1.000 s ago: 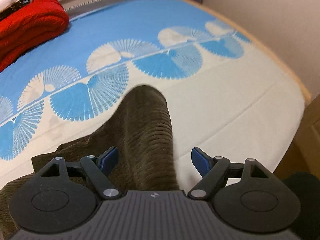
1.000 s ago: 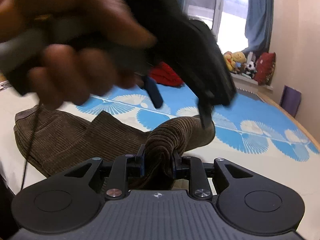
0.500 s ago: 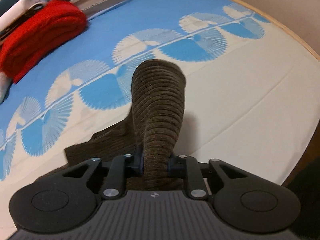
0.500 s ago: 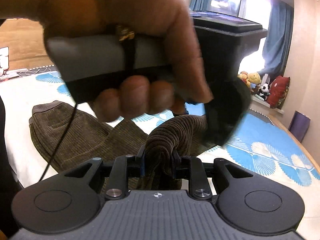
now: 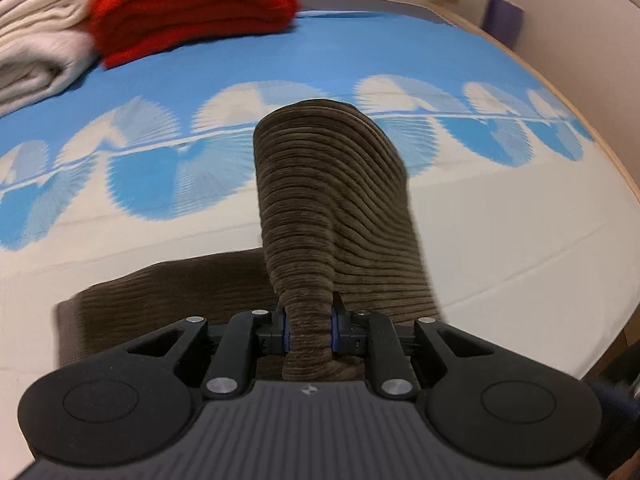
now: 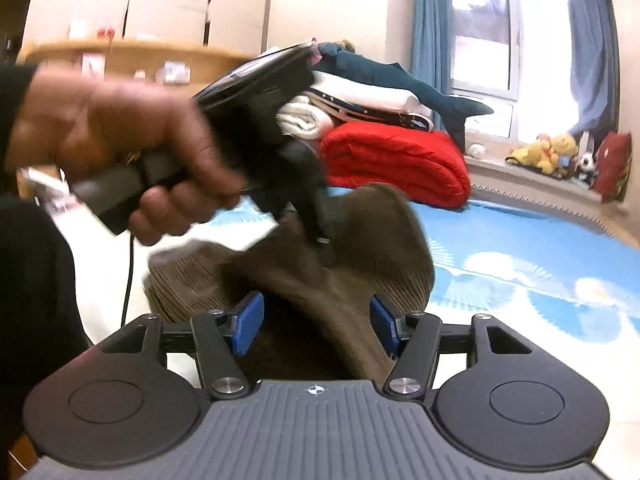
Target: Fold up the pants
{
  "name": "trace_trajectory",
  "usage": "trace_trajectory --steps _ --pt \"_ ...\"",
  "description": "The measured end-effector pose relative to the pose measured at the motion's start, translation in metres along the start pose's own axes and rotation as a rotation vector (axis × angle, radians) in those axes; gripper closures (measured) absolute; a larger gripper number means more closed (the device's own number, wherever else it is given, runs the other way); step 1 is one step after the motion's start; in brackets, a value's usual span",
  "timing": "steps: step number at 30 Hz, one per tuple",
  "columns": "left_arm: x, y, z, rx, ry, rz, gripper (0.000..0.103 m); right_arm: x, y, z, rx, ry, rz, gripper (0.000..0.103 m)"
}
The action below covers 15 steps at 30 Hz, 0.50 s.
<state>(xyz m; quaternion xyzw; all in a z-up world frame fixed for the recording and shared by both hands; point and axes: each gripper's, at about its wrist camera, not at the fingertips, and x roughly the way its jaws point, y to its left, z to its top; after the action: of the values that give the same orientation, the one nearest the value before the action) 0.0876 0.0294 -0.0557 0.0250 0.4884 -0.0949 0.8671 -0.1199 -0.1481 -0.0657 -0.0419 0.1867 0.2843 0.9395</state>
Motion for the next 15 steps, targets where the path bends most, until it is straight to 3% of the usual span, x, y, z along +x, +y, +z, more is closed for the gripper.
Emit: trace_trajectory --steps 4,8,12,15 --pt "-0.007 0.066 -0.017 -0.054 -0.001 0.008 0.084 0.015 -0.005 0.004 0.091 0.052 -0.009 0.04" --pt "-0.018 0.14 -0.041 -0.19 -0.02 0.005 0.085 0.044 -0.008 0.004 0.189 0.108 -0.016 0.04" --pt "-0.033 0.19 -0.055 -0.25 -0.076 -0.018 0.084 0.07 -0.005 0.004 0.254 0.162 -0.004 0.04" --pt "-0.028 0.223 -0.07 -0.342 -0.055 -0.04 0.084 0.09 -0.008 0.009 0.308 0.203 0.018 0.036"
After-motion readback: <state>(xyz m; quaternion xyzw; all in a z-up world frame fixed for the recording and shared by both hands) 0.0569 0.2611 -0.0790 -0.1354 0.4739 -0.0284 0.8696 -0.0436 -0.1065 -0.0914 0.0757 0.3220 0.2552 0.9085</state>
